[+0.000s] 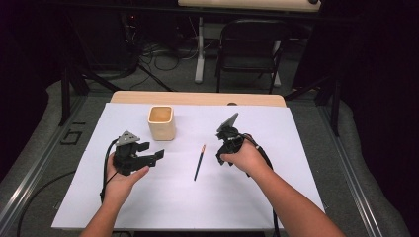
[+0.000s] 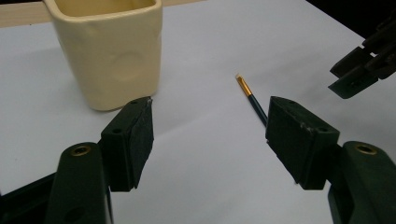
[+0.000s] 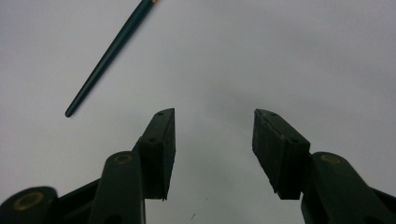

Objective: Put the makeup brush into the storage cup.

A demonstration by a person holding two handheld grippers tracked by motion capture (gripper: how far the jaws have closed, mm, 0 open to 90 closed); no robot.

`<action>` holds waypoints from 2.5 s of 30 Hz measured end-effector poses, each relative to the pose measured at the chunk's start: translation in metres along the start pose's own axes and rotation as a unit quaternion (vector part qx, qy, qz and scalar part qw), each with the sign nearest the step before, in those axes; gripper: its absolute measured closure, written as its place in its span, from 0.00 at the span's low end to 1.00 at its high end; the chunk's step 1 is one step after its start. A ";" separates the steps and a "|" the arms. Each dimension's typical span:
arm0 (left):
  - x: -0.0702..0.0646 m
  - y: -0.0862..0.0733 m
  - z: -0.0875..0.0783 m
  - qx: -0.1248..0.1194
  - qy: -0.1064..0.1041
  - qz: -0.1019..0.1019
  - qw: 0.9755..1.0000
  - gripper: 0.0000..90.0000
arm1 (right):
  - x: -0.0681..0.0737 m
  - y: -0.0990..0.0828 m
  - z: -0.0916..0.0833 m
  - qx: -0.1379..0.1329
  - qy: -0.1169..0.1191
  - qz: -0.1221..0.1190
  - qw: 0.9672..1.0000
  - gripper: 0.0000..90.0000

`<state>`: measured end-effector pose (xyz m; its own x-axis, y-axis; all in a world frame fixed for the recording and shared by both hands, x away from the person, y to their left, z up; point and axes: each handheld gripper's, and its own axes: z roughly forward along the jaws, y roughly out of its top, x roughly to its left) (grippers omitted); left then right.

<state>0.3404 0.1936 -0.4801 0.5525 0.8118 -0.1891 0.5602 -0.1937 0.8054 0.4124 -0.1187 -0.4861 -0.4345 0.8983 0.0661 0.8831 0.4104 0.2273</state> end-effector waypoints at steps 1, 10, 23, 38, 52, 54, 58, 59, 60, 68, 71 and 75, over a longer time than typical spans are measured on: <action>0.000 0.000 0.000 0.000 0.000 0.000 1.000 0.36 | 0.001 0.000 0.000 0.005 -0.001 -0.003 1.000 0.57; 0.001 -0.001 0.001 0.001 0.002 -0.003 1.000 0.36 | 0.010 0.003 0.007 -0.008 0.004 -0.013 1.000 0.57; 0.002 0.000 0.000 0.000 0.000 -0.005 1.000 0.36 | 0.024 0.011 0.012 0.002 -0.002 -0.016 1.000 0.46; 0.002 -0.001 0.001 0.003 0.001 -0.006 1.000 0.36 | 0.036 0.025 0.015 0.040 -0.013 -0.027 0.999 0.45; 0.003 -0.002 0.002 0.004 -0.001 -0.006 1.000 0.36 | 0.064 0.037 0.031 0.031 -0.005 -0.039 0.999 0.45; 0.003 -0.002 0.002 0.004 0.000 -0.006 1.000 0.36 | 0.065 0.037 0.031 0.033 -0.006 -0.037 0.999 0.45; 0.003 -0.002 0.003 0.004 0.000 -0.007 1.000 0.36 | 0.065 0.039 0.032 0.046 -0.011 -0.036 0.998 0.45; 0.003 -0.002 0.002 0.005 -0.001 -0.007 1.000 0.36 | 0.065 0.039 0.033 0.043 -0.011 -0.034 0.998 0.45; 0.003 -0.002 0.003 0.004 0.000 -0.007 1.000 0.36 | 0.065 0.038 0.035 0.030 -0.006 -0.032 0.999 0.45; 0.003 -0.003 0.003 0.008 -0.003 -0.006 1.000 0.36 | 0.067 0.037 0.046 0.000 0.007 -0.024 1.000 0.45; 0.003 -0.003 0.003 0.007 -0.002 -0.007 1.000 0.36 | 0.068 0.040 0.044 0.042 -0.008 -0.034 0.999 0.46; 0.003 -0.003 0.004 0.008 -0.002 -0.006 1.000 0.36 | 0.070 0.041 0.045 0.045 -0.011 -0.036 0.998 0.47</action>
<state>0.3428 0.1948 -0.4851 0.5488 0.8113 -0.2013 0.5770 -0.1934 0.7935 0.4263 -0.0322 -0.5163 -0.4951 0.8683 0.0309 0.8621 0.4865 0.1419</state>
